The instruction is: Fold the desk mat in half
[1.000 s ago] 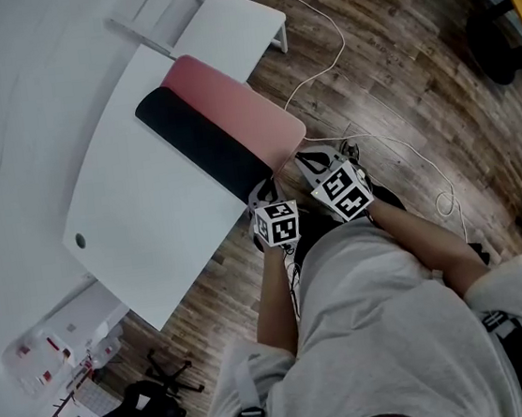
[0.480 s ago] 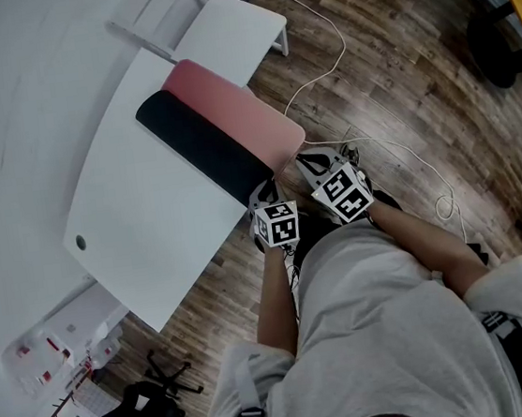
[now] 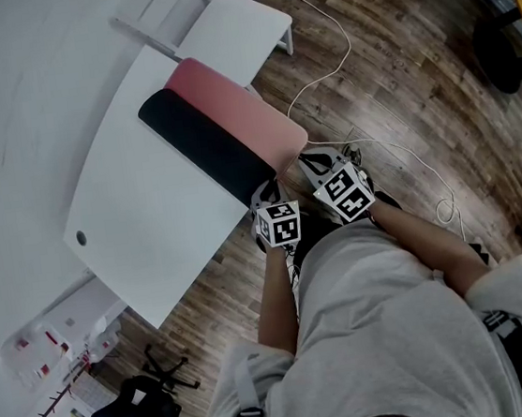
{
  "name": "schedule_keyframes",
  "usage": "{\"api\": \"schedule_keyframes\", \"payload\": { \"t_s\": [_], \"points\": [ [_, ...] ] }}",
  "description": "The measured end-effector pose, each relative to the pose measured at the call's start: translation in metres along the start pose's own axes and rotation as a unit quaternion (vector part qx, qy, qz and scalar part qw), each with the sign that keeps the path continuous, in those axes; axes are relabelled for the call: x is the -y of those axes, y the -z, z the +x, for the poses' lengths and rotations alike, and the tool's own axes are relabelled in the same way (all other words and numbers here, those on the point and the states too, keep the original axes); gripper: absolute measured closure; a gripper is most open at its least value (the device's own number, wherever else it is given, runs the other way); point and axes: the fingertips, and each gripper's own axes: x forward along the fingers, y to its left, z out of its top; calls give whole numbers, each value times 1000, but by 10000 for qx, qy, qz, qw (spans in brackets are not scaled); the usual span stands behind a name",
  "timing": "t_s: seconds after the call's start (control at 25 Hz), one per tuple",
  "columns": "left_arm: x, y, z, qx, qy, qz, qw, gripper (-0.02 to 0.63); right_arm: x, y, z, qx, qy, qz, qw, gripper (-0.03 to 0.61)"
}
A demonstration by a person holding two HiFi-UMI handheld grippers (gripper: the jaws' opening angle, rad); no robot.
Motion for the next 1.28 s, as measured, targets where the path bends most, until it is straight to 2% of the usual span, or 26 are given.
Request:
{"api": "schedule_keyframes", "payload": {
  "t_s": [0.88, 1.28],
  "points": [
    [6, -10, 4, 51, 34, -76, 10000, 578, 11, 0, -8, -15, 100, -129, 9999, 537],
    [11, -20, 8, 40, -84, -112, 9999, 578, 17, -2, -8, 49, -42, -219, 9997, 537]
  ]
}}
